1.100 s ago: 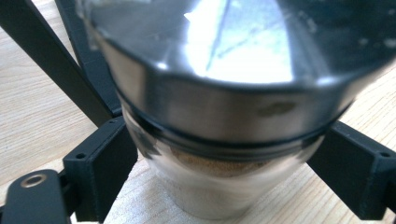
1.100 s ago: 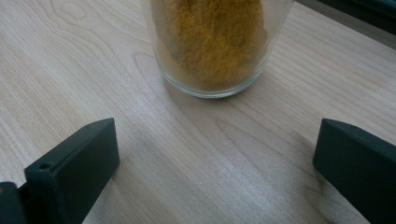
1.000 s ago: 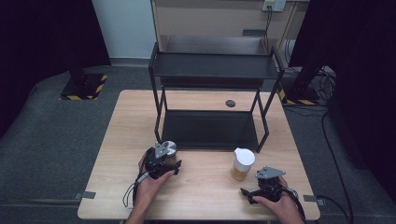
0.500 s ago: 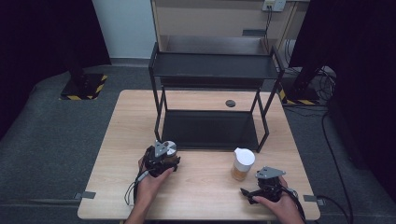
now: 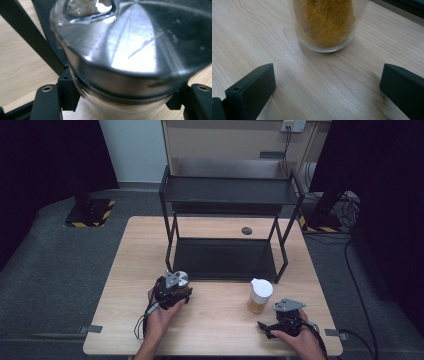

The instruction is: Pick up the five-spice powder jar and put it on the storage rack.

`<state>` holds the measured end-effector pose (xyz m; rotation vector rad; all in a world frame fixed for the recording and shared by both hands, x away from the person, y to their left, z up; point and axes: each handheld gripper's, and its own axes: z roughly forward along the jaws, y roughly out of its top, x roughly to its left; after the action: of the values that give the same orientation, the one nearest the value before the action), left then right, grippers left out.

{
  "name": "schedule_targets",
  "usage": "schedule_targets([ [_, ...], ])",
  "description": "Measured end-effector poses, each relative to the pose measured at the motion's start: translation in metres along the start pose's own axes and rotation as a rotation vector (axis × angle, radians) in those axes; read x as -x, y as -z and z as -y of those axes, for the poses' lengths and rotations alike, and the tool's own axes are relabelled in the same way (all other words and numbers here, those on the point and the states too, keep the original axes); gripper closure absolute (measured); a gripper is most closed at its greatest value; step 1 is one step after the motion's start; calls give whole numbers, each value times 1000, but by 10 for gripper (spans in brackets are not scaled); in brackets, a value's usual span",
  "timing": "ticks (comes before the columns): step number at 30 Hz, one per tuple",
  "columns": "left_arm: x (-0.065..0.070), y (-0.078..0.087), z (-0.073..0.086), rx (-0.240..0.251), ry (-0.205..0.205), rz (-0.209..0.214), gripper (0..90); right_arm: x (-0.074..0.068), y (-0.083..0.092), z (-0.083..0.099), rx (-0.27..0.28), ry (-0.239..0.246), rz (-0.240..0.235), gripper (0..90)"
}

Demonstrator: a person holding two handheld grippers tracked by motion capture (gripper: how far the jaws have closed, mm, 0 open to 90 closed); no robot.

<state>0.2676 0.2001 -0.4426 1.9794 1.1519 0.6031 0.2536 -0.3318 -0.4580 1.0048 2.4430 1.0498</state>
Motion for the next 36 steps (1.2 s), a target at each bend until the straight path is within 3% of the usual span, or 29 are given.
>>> schedule_targets([
  [2, -1, 2, 1, 9, 13, 5, 298, 0, 0, 0, 0, 0, 0, 13],
  [10, 7, 4, -4, 8, -11, 14, 297, 0, 0, 0, 0, 0, 0, 14],
  [28, 23, 14, -13, 11, -11, 34, 298, 0, 0, 0, 0, 0, 0, 14],
  [36, 32, 18, -18, 11, -30, 37, 298, 0, 0, 0, 0, 0, 0, 14],
])
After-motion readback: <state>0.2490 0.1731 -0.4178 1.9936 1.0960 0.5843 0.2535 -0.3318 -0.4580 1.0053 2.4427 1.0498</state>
